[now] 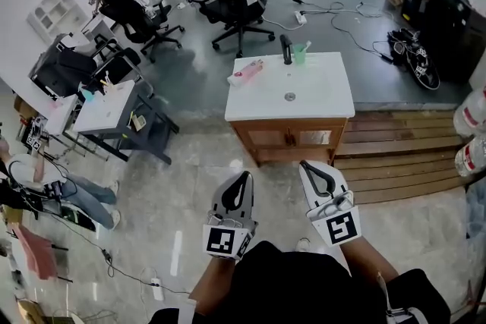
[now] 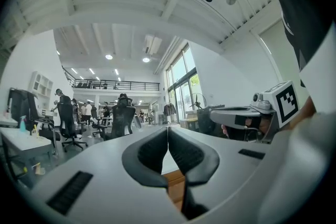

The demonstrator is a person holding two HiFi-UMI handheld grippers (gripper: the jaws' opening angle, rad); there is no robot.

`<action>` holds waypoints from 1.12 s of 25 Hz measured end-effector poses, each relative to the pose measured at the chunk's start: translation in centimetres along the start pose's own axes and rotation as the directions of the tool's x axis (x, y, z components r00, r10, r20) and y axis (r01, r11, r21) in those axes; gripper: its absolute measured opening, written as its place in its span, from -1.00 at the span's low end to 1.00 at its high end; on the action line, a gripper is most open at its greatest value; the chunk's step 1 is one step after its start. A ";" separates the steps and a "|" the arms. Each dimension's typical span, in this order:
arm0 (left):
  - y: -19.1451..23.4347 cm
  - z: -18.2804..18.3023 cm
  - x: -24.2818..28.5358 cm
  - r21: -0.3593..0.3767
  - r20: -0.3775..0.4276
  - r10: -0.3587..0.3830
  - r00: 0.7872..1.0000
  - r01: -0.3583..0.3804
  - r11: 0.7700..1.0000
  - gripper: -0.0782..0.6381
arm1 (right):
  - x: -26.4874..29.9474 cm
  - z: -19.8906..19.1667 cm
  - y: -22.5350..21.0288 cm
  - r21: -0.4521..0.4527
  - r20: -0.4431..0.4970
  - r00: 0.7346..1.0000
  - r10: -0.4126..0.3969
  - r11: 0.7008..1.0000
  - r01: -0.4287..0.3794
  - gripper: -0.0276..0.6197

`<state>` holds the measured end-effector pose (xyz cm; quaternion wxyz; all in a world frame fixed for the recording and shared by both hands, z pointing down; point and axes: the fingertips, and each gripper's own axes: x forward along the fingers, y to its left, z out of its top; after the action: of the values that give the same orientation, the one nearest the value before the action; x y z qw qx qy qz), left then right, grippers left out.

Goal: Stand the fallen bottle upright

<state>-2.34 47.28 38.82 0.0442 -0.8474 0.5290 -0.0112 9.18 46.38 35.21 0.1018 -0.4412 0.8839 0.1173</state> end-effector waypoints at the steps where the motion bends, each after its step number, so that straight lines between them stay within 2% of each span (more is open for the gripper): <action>1: -0.1 -0.4 0.1 0.001 -0.010 0.007 1.000 -0.007 1.000 -0.73 | -0.1 -0.1 -0.2 0.003 0.001 1.000 0.006 1.000 -0.006 -0.87; 5: 0.2 -1.3 1.0 -0.010 -0.033 0.022 0.999 -0.023 1.000 -0.73 | 0.6 -1.2 -0.9 0.004 -0.020 0.999 0.025 1.000 -0.025 -0.87; 9: 1.9 -1.5 3.3 -0.053 -0.027 0.023 0.999 -0.024 0.998 -0.73 | 3.1 -3.0 -2.3 -0.012 -0.039 0.999 0.038 0.999 -0.039 -0.87; 15: 6.6 -2.0 7.6 -0.073 -0.006 0.040 0.999 -0.040 0.997 -0.73 | 8.7 -4.6 -3.9 -0.026 -0.043 0.998 0.049 0.998 -0.050 -0.87; 22: 12.2 -1.9 12.9 -0.049 -0.014 0.009 1.000 -0.010 0.999 -0.73 | 16.2 -6.0 -6.0 -0.042 -0.034 0.999 0.021 0.999 -0.022 -0.87; 28: 18.8 -1.4 16.7 -0.027 -0.005 -0.008 1.000 0.008 1.000 -0.73 | 23.4 -7.2 -6.5 -0.056 -0.032 0.999 0.003 0.998 -0.005 -0.87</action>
<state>-11.89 24.05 38.09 0.0313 -0.8499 0.5260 -0.0066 0.03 22.72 34.68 0.0753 -0.4438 0.8827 0.1352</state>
